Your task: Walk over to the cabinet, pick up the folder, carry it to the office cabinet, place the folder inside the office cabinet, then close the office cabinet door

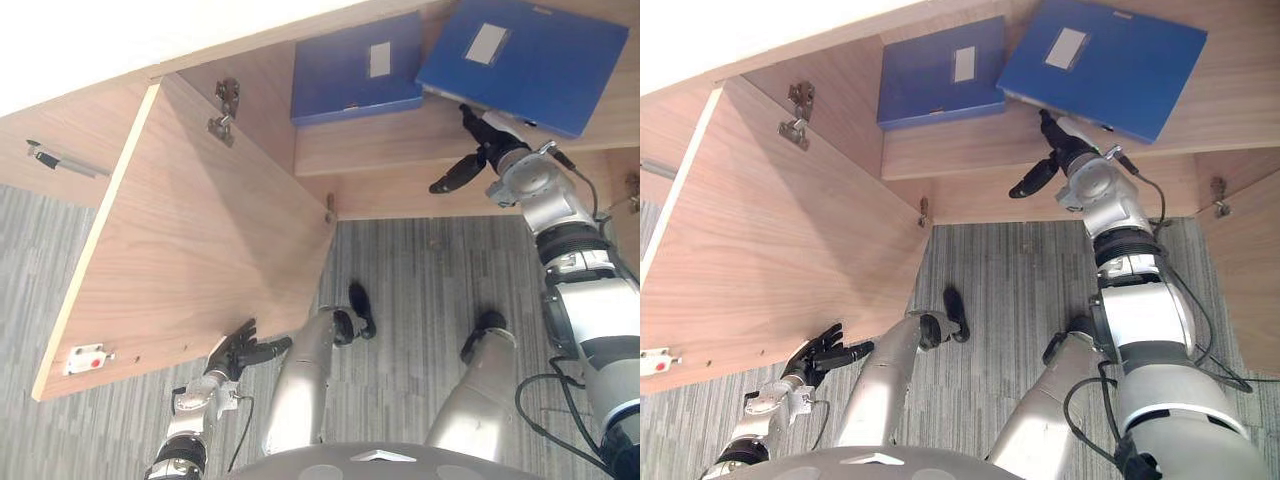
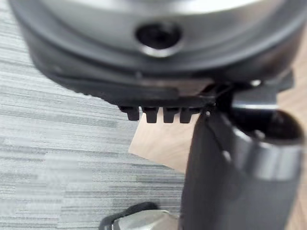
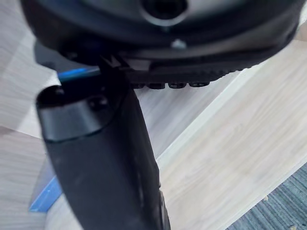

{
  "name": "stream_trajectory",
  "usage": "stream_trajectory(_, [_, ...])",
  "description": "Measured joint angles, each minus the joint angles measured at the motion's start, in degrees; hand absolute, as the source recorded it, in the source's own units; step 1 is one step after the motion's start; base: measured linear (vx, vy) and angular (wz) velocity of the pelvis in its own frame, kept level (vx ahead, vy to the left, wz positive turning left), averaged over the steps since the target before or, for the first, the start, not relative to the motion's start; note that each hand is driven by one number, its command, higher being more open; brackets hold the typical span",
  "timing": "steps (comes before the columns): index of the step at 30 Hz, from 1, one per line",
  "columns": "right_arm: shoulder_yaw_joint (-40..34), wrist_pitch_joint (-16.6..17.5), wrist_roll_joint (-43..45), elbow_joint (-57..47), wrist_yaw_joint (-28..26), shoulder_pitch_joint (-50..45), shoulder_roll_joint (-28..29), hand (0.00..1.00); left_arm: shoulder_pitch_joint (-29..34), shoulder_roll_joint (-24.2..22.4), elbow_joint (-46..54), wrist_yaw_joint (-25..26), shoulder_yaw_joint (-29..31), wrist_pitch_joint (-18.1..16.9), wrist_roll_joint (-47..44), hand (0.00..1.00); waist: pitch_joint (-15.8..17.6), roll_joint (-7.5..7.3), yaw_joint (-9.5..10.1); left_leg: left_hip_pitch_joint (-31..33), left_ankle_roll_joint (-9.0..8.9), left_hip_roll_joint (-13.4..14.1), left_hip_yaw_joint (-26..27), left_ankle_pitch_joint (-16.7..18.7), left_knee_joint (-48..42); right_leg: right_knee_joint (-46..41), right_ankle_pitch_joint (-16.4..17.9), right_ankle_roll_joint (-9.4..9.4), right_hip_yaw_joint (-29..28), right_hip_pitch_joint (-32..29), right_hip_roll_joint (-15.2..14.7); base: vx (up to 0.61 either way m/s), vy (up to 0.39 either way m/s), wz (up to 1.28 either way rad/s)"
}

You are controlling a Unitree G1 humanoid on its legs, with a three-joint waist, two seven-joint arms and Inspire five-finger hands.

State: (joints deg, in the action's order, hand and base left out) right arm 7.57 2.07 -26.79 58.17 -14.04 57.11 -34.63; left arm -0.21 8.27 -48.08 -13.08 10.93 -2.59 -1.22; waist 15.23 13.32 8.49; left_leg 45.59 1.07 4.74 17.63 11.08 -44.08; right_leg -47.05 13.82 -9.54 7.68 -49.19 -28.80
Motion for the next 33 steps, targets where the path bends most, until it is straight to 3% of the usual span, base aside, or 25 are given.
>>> stream_trajectory(4, [-3.0, 0.1, -5.2, -0.1, 0.1, 0.0, -0.8, 1.0, 0.1, 0.0, 1.0, 0.0, -0.6, -0.2, 0.2, 1.0, 0.0, 0.02, -0.28, 1.1, -0.13, -0.2, 0.0, -1.0, 1.1, 0.8, -1.0, -0.18, 0.8, 0.0, -0.2, -0.05, 0.031, 0.27])
stream_trajectory(10, [-4.2, 0.1, -11.3, 0.2, 0.4, 0.3, -3.9, 1.0, 0.9, 0.1, 1.4, 1.2, -0.5, -0.1, 1.6, 1.0, 0.0, -0.12, 0.98, 0.5, -0.4, -1.2, 0.8, -4.7, 7.8, 5.1, -1.4, -0.21, 2.8, 0.7, -0.3, -0.03, 0.001, 0.14])
stream_trajectory(15, [2.3, -2.7, -13.5, -3.2, 2.2, 2.1, -4.2, 1.0, -0.4, -4.2, 0.6, 5.5, 4.2, 0.2, 1.6, 1.0, 1.2, -1.77, 0.64, 0.1, -0.41, -0.4, 3.7, -5.4, 12.1, 7.4, -3.5, 0.01, 2.0, -0.5, 1.1, 0.0, -0.001, -0.15])
stream_trajectory(17, [4.5, -4.3, -13.6, -4.8, 1.9, 2.3, -4.2, 1.0, -2.0, -5.1, 0.1, 7.6, 6.0, 0.1, 1.4, 1.0, 2.0, -3.27, -0.88, -0.2, -0.88, -0.2, 5.1, -5.7, 11.2, 6.4, -3.9, 0.77, 0.6, 1.6, 2.4, 0.02, -0.074, 0.03])
stream_trajectory(21, [4.6, -6.7, -13.5, -7.4, 2.0, 4.5, -4.6, 1.0, -3.6, -8.4, -2.5, 10.6, 10.3, 0.2, -0.4, 1.0, 2.9, -4.07, -0.92, 0.5, -0.75, 1.0, 5.5, -6.0, 12.5, 10.7, -7.4, 2.55, -0.2, 0.7, 5.2, 0.0, 0.012, -0.4])
stream_trajectory(24, [4.2, -8.6, -13.5, -7.4, 2.1, 4.9, -4.8, 1.0, -3.6, -8.6, -4.0, 12.1, 12.7, 0.3, -1.6, 1.0, 3.6, -5.13, -1.97, -0.1, 0.14, 1.3, 5.5, -6.7, 12.0, 11.5, -9.6, 2.22, 0.0, 1.5, 5.5, 0.05, 0.036, -0.22])
stream_trajectory(28, [4.0, -9.0, -13.3, -7.2, 2.1, 6.5, -4.9, 1.0, -3.5, -8.7, -4.5, 12.7, 14.4, 0.5, -3.7, 1.0, 4.4, -5.77, -2.25, -0.1, 1.23, 2.6, 4.2, -6.8, 10.3, 10.5, -9.5, 2.49, 1.1, 2.2, 6.6, 0.06, -0.01, -0.07])
stream_trajectory(33, [0.7, -9.3, -13.2, -6.0, 2.3, 9.3, -5.0, 1.0, -3.9, -8.5, -4.0, 12.1, 14.3, 0.2, -3.7, 1.0, 5.5, -6.42, -2.35, 0.0, -0.05, 3.3, 2.4, -5.5, 8.9, 7.7, -6.3, 3.46, 1.8, 2.4, 6.9, -0.01, -0.029, 0.08])
